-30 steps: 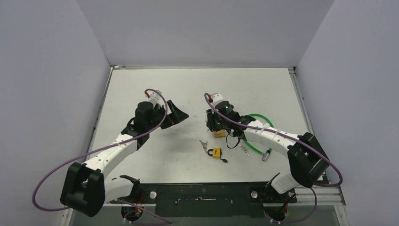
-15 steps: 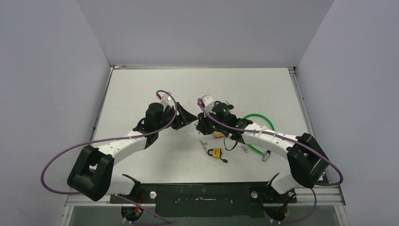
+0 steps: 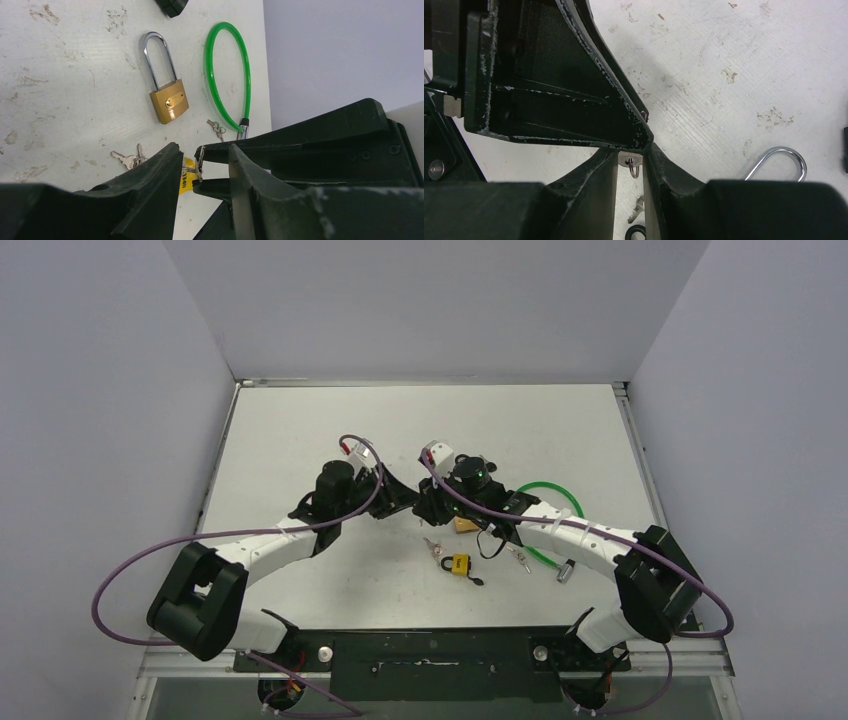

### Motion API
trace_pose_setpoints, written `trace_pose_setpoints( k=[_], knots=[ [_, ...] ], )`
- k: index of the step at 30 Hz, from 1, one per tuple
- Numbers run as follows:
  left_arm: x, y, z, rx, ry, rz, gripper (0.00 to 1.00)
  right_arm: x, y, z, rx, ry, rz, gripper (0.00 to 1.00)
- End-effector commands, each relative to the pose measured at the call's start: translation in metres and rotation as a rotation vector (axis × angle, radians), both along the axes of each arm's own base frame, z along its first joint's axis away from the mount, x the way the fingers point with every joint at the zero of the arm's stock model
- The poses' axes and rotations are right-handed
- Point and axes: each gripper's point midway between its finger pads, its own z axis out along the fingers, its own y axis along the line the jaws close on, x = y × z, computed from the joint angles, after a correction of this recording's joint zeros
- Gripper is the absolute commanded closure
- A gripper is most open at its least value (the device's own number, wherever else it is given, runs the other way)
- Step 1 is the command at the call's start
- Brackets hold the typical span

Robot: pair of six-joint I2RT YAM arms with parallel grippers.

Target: Unlock with the key

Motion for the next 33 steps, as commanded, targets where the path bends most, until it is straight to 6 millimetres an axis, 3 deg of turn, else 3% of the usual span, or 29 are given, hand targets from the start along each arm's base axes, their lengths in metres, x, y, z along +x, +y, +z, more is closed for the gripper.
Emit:
trace_pose_setpoints(
  k=[1, 2, 4, 5, 13, 15, 16, 18, 20, 22, 25, 30, 33],
  knots=[
    [0.001, -0.009, 0.020, -0.077, -0.056, -0.027, 0.67, 0.002, 0.010, 0.033, 0.079, -0.089, 0.034, 0.85],
    [0.001, -0.010, 0.022, -0.083, -0.058, -0.028, 0.71, 0.002, 0.010, 0.033, 0.078, -0.088, 0.035, 0.85],
    [0.001, -0.011, 0.026, -0.095, -0.075, -0.036, 0.88, 0.001, 0.009, 0.032, 0.075, -0.088, 0.038, 0.84],
    [0.000, -0.012, 0.028, -0.097, -0.083, -0.043, 0.90, -0.001, 0.010, 0.032, 0.076, -0.087, 0.050, 0.84],
    [0.001, -0.017, 0.021, -0.035, -0.090, -0.104, 0.89, -0.007, 0.011, 0.028, 0.059, -0.081, 0.098, 0.82],
    [0.001, -0.017, 0.020, -0.031, -0.087, -0.111, 0.93, -0.008, 0.010, 0.026, 0.053, -0.080, 0.104, 0.82],
    [0.001, -0.017, 0.020, -0.031, -0.091, -0.113, 0.99, -0.008, 0.010, 0.026, 0.052, -0.079, 0.104, 0.81],
    [0.001, -0.017, 0.022, -0.030, -0.106, -0.113, 1.00, -0.007, 0.009, 0.026, 0.053, -0.074, 0.091, 0.75],
    [0.002, -0.015, 0.029, -0.032, -0.138, -0.105, 1.00, -0.006, 0.008, 0.029, 0.071, -0.070, 0.079, 0.60],
    [0.003, -0.012, 0.039, -0.031, -0.186, -0.100, 1.00, -0.009, 0.007, 0.044, 0.144, -0.090, 0.082, 0.36],
    [0.003, -0.009, 0.056, -0.024, -0.263, -0.102, 1.00, -0.010, -0.004, 0.085, 0.350, -0.106, 0.068, 0.20],
    [-0.004, -0.005, 0.090, -0.041, -0.379, -0.138, 1.00, -0.003, -0.030, 0.127, 0.573, -0.083, 0.028, 0.21],
    [-0.014, -0.006, 0.114, -0.074, -0.433, -0.176, 1.00, -0.005, -0.028, 0.131, 0.583, -0.052, 0.040, 0.26]
  ],
)
